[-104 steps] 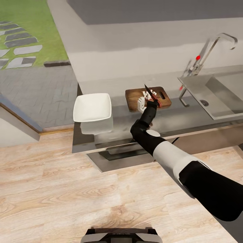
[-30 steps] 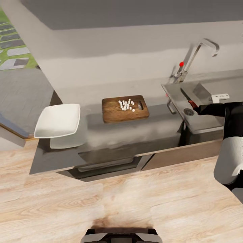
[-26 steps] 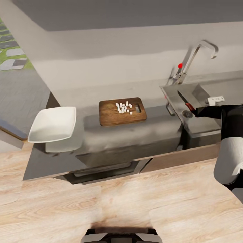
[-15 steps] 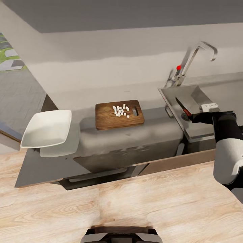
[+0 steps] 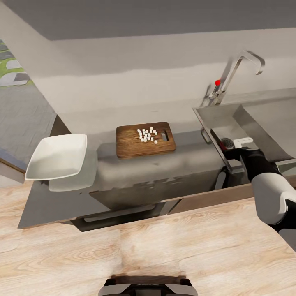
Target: In the kitchen, take the Vidalia onion out of the sink, dice it on the chopping board with the paring knife, put the diced onion into the bowl on the countertop, then place both the paring knife and the chopping board into the sink.
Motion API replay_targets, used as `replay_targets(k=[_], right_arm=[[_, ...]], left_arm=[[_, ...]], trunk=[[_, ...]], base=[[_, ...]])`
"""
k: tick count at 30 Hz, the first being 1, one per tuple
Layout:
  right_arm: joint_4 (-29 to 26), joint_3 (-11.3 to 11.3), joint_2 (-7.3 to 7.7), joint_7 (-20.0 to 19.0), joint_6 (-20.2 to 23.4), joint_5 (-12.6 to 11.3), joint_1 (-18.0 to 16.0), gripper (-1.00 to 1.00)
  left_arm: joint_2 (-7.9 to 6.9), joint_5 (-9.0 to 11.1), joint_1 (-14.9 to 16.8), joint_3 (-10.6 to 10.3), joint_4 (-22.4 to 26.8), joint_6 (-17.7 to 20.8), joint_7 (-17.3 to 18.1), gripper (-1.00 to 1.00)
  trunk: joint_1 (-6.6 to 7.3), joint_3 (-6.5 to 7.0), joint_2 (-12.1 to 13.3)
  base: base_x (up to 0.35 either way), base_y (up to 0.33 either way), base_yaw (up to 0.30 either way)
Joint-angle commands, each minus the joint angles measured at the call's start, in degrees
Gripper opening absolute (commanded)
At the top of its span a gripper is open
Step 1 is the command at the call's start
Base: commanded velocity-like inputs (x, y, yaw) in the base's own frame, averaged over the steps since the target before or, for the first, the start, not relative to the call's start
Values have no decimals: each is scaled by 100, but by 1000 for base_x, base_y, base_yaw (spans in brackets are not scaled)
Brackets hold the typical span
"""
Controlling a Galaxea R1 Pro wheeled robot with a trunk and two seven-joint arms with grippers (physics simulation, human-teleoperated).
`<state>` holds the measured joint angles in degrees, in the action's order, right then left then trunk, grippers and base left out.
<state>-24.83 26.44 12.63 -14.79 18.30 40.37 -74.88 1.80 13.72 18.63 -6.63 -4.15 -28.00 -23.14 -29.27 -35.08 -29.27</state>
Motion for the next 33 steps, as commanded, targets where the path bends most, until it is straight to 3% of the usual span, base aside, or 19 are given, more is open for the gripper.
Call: replay_targets(k=[1, 10, 19, 33], right_arm=[[0, 50, -3, -33, 0, 76, -4, -100], [13, 54, -1, -7, -28, 76, -7, -100], [16, 48, -5, -6, -28, 76, -5, -100], [81, 38, -151, -7, -28, 93, -7, -100]], left_arm=[[4, 43, 9, -49, -24, -33, -7, 100], [5, 43, 9, -54, -24, -30, -6, 100], [5, 43, 9, -49, -24, -30, -11, 100], [5, 44, 9, -49, -24, -30, -12, 100]], trunk=[[-2, -6, -7], [-2, -6, -7], [-2, -6, -7], [-2, -6, -7]], base=[[0, 0, 0], [0, -15, 0], [0, -236, 0], [80, 33, 0]])
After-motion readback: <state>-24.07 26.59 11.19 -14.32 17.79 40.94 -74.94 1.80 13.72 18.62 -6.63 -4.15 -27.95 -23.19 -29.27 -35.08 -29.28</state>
